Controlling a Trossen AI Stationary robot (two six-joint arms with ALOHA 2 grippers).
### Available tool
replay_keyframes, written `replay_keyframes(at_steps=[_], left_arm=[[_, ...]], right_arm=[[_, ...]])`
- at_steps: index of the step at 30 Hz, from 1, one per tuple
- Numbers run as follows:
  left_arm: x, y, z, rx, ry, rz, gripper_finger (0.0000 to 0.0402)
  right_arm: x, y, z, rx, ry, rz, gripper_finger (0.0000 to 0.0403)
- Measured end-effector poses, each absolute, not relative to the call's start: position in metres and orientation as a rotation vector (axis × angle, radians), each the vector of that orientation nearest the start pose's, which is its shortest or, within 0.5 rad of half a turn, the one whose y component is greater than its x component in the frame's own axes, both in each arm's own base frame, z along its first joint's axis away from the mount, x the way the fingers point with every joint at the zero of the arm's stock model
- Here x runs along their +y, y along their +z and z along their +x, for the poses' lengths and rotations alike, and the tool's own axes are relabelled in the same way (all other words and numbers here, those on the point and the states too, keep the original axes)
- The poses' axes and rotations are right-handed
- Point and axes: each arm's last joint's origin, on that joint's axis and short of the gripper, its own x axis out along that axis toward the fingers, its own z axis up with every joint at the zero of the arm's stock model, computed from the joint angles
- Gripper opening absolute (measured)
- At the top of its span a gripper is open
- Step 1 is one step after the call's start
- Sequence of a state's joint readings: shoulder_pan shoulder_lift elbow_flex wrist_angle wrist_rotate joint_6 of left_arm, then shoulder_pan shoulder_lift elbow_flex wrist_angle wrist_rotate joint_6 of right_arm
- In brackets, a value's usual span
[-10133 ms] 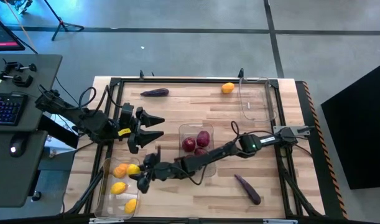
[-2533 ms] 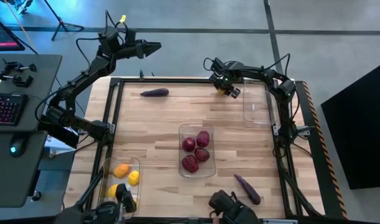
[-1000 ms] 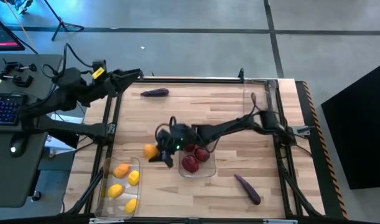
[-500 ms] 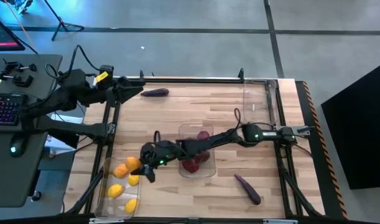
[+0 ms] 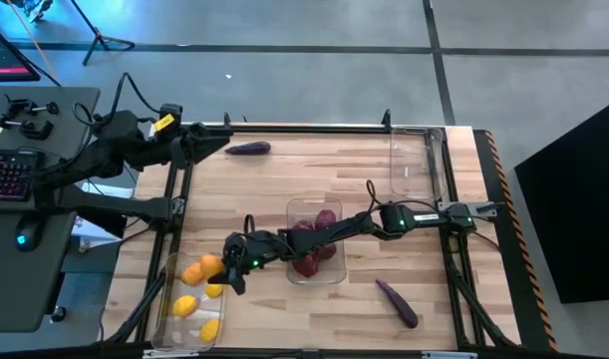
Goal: Sort produce into baskets
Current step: Put the yellow lemon into the bottom left transparent bin, then put the purple eggplant into the top right transparent bin
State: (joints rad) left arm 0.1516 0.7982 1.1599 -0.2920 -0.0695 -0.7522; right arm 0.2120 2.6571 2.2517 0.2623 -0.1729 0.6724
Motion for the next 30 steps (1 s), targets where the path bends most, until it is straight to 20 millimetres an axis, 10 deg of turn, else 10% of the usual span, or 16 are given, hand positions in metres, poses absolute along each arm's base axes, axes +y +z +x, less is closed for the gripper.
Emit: replay_keyframes(at_steps=[13,30], left_arm=[[0.025,0.442,0.138,-0.169,0.23,-0.751,0.0315],[0.025,0.442,0.138,-0.166,0.231,-0.75,0.0315]], right_arm=[[0.13,0.169,0.583,0.259,0.292,0.658,0.0353],[0.085,0.212,0.591,0.102,0.561,0.582,0.0365]])
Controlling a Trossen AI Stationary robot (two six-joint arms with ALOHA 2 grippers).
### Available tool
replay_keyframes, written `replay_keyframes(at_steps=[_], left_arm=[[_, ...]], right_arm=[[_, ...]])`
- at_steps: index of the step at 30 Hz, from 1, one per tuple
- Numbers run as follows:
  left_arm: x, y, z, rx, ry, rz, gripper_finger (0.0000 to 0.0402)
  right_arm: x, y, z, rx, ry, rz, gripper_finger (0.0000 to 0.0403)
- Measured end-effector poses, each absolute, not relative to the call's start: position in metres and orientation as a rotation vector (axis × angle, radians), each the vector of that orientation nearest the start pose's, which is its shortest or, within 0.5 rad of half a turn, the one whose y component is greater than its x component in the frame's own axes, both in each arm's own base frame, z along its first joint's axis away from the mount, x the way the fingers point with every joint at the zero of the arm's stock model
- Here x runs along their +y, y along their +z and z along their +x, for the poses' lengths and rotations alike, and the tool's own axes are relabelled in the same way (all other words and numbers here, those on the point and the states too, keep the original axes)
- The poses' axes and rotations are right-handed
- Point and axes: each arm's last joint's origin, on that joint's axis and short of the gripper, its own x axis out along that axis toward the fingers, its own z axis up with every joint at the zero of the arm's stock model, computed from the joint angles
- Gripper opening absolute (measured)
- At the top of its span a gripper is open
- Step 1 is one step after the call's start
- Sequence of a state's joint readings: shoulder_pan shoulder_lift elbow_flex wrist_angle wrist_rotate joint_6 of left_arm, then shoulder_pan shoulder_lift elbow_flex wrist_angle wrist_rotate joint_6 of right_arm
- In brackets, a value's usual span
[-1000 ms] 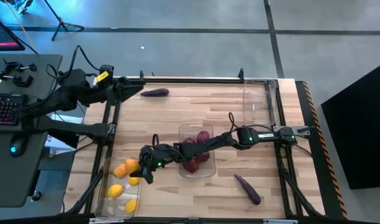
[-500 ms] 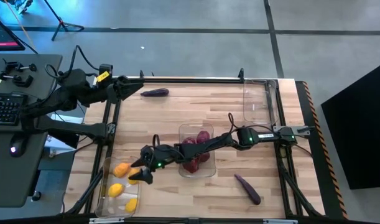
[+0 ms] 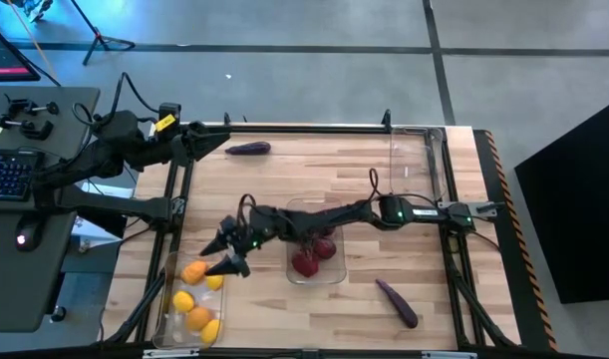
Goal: Sort produce into baskets
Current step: Put the purple eggplant into the top right transparent bin
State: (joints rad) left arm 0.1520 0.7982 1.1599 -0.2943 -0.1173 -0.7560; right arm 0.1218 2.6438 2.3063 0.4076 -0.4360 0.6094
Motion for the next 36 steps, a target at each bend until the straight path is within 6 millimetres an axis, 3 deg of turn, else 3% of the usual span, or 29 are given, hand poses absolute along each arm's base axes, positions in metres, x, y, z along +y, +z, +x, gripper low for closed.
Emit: replay_keyframes(at_steps=[4,9,15,19,25,30,36], left_arm=[[0.025,0.442,0.138,-0.165,0.23,-0.75,0.0315],[0.024,0.442,0.138,-0.164,0.228,-0.749,0.0315],[0.024,0.442,0.138,-0.16,0.231,-0.72,0.0315],[0.025,0.442,0.138,-0.165,0.256,-0.693,0.0315],[0.025,0.438,0.138,-0.127,0.282,-0.644,0.0315],[0.027,0.415,0.144,0.09,0.383,-0.666,0.0315],[0.029,0.386,0.172,0.37,0.379,-0.623,0.0315]], right_arm=[[0.052,0.216,0.591,0.193,0.621,0.62,0.0365],[0.002,0.252,0.576,0.318,0.554,0.534,0.0365],[-0.041,0.306,0.511,0.675,0.195,0.25,0.0365],[-0.058,0.335,0.461,0.901,0.064,0.175,0.0365],[-0.056,0.364,0.412,1.083,-0.015,0.135,0.0364],[-0.039,0.389,0.388,1.09,-0.061,0.116,0.0364],[-0.015,0.408,0.362,1.102,-0.238,0.097,0.0364]])
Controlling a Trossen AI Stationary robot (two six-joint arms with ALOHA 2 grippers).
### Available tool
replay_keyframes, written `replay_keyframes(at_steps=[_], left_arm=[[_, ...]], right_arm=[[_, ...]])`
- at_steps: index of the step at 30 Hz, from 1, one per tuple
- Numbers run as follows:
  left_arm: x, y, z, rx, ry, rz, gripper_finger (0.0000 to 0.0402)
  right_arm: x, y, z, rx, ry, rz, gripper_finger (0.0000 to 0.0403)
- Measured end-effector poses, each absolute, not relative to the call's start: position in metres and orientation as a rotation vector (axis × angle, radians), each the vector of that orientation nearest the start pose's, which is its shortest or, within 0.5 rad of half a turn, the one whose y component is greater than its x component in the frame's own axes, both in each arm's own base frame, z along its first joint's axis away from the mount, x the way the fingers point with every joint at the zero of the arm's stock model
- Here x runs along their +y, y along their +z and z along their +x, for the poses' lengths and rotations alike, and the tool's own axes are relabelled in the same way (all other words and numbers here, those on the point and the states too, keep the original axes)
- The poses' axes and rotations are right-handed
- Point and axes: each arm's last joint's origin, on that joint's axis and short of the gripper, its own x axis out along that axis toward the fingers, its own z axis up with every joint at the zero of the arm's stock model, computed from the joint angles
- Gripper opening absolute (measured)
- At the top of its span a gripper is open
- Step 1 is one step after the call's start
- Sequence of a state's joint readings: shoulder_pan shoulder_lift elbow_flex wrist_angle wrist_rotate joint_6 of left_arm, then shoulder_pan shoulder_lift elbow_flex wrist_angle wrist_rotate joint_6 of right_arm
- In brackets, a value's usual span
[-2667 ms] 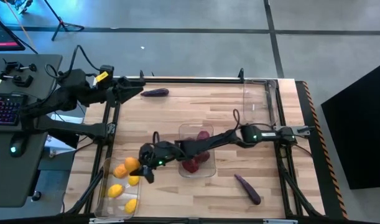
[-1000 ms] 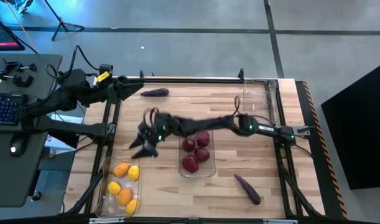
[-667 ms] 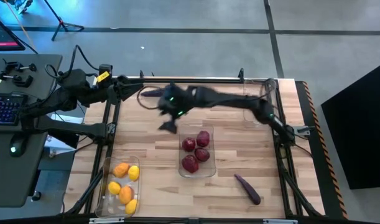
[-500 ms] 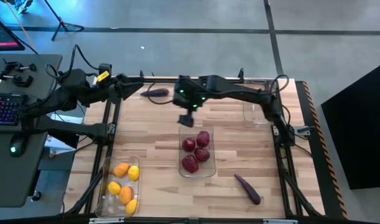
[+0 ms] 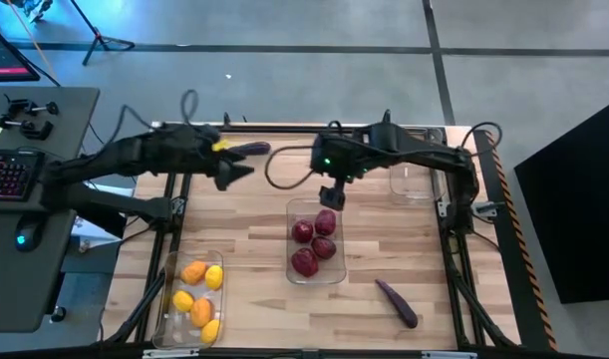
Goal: Sort produce into baskets
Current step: Put the purple eggplant into the top right transparent bin
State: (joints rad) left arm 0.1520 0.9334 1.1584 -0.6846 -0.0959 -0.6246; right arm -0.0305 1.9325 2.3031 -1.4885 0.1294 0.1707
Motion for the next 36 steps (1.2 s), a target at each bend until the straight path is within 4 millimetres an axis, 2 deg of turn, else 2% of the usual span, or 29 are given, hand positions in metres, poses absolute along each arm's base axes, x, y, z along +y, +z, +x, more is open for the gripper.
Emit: replay_keyframes(at_steps=[4,8,11,15,18,22,25,29,36], left_arm=[[0.034,0.372,0.195,0.482,0.351,-0.534,0.0315],[0.052,0.347,0.21,0.693,0.39,-0.494,0.0315],[0.084,0.33,0.215,0.915,0.474,-0.44,0.0315],[0.142,0.309,0.227,1.086,0.528,-0.384,0.0315],[0.18,0.284,0.238,1.2,0.523,-0.359,0.0315],[0.218,0.246,0.251,1.312,0.553,-0.433,0.0315],[0.236,0.221,0.261,1.38,0.59,-0.476,0.0315],[0.253,0.2,0.277,1.446,0.635,-0.451,0.0315],[0.272,0.194,0.292,1.533,0.687,-0.387,0.0315]], right_arm=[[0.001,0.405,0.34,1.1,-0.369,0.137,0.0364],[0.015,0.377,0.311,1.039,-0.467,0.24,0.0364],[0.02,0.346,0.288,0.933,-0.493,0.362,0.0364],[0.018,0.304,0.265,0.807,-0.486,0.499,0.0364],[0.015,0.284,0.252,0.735,-0.464,0.534,0.0364],[0.01,0.266,0.243,0.686,-0.46,0.548,0.0364],[0.006,0.259,0.24,0.682,-0.454,0.549,0.0364],[-0.002,0.255,0.239,0.705,-0.448,0.512,0.0364],[-0.019,0.257,0.241,0.67,-0.47,0.483,0.0364]])
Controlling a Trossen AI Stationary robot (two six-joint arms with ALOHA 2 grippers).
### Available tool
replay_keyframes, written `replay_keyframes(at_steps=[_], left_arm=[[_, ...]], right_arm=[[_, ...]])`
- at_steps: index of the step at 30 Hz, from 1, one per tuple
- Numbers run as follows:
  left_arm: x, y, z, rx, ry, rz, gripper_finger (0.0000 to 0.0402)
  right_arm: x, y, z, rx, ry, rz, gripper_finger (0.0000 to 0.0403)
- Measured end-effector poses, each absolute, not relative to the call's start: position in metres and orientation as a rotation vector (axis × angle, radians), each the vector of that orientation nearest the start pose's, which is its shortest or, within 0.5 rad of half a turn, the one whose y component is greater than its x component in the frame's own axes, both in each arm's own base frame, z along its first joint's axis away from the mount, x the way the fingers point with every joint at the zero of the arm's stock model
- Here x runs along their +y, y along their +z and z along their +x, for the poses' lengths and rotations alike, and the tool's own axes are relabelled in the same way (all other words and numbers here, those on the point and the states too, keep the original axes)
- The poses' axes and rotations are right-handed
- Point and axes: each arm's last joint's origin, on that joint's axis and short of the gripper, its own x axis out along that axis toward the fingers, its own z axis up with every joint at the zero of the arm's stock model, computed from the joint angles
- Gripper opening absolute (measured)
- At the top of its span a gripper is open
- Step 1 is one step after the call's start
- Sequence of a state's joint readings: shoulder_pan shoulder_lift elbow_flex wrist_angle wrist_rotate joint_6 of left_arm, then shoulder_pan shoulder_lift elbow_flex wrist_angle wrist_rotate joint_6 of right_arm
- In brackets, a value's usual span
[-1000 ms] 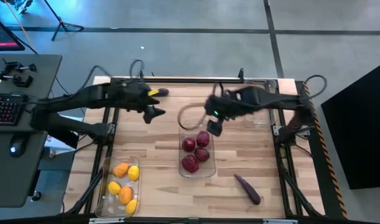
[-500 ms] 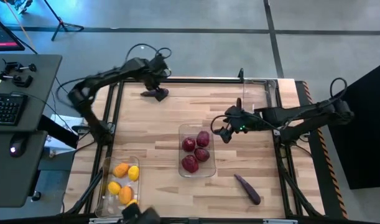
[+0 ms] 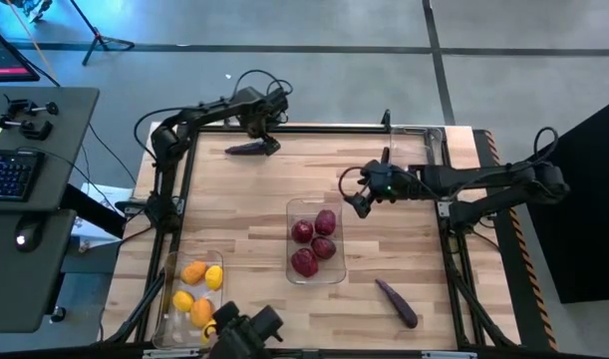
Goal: Sort produce into baskets
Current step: Put the purple eggplant into the top right transparent bin
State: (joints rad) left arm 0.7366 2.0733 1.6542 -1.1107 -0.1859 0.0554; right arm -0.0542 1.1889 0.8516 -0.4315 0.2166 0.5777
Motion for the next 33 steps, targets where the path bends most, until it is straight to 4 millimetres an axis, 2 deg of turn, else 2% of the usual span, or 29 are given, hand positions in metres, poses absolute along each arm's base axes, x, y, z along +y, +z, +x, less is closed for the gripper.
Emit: replay_keyframes(at_steps=[3,7,10,12,15,20,23,27,33], left_arm=[[0.274,0.197,0.295,1.521,0.689,-0.381,0.0315],[0.273,0.214,0.303,1.491,0.699,-0.376,0.0315],[0.267,0.229,0.311,1.459,0.699,-0.396,0.0315],[0.259,0.232,0.314,1.465,0.693,-0.391,0.0313],[0.25,0.226,0.32,1.486,0.683,-0.363,0.0303],[0.245,0.201,0.318,1.525,0.65,-0.333,0.0278],[0.251,0.196,0.309,1.549,0.712,-0.353,0.026],[0.262,0.196,0.3,1.532,0.707,-0.418,0.0235],[0.269,0.193,0.295,1.542,0.708,-0.417,0.0228]], right_arm=[[-0.023,0.258,0.241,0.67,-0.461,0.479,0.0364],[-0.027,0.258,0.241,0.671,-0.456,0.455,0.0364],[-0.031,0.258,0.241,0.674,-0.455,0.452,0.0364],[-0.033,0.258,0.241,0.676,-0.452,0.457,0.0364],[-0.035,0.258,0.24,0.676,-0.454,0.465,0.0364],[-0.036,0.258,0.24,0.679,-0.448,0.457,0.0364],[-0.036,0.258,0.24,0.679,-0.447,0.455,0.0364],[-0.036,0.258,0.24,0.679,-0.447,0.455,0.0364],[-0.036,0.258,0.24,0.678,-0.447,0.455,0.0364]])
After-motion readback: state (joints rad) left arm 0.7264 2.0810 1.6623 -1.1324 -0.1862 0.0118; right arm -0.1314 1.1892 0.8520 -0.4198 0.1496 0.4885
